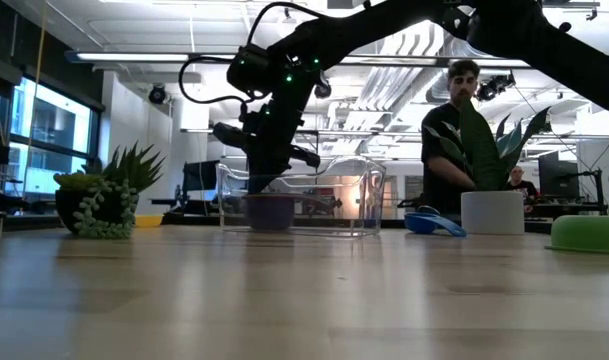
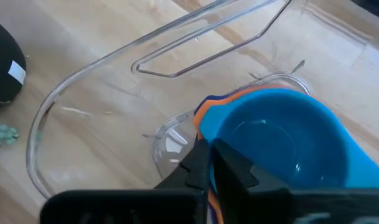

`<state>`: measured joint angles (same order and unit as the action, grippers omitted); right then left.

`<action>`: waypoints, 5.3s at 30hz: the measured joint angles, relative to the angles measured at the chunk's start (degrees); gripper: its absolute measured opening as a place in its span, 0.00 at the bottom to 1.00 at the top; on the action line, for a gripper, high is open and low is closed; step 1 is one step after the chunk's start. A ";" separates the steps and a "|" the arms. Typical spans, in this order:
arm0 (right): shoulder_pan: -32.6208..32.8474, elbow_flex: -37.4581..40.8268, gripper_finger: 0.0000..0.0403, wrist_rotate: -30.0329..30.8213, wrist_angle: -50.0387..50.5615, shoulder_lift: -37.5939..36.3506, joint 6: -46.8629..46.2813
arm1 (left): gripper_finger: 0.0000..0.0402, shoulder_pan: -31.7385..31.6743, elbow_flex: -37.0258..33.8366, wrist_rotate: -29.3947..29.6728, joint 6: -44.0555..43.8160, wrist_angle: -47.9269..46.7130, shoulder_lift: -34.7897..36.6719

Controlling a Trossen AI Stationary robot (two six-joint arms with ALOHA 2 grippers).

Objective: Nest measuring cups in basket
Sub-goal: Remove the light blue measuring cup from the top of the orange measuring cup in the transparent bin, then stack the red measuring cup on top of the orange measuring cup on the transparent bin

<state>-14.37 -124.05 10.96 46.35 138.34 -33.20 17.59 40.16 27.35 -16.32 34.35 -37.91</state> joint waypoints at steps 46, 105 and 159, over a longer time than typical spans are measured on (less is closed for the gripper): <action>-0.66 -2.04 0.00 2.42 2.71 -5.38 5.10 | 0.50 0.00 0.00 0.00 0.00 0.35 0.00; 29.16 10.95 0.00 7.57 16.20 -21.77 -2.98 | 0.50 0.00 0.00 -1.75 0.02 0.63 0.86; 73.00 74.32 0.49 -10.68 -12.13 -62.38 -93.04 | 0.50 0.01 0.00 -1.05 2.01 1.23 0.84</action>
<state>58.62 -49.73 0.28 34.21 75.96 -126.24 17.61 40.16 26.30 -14.31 35.58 -37.07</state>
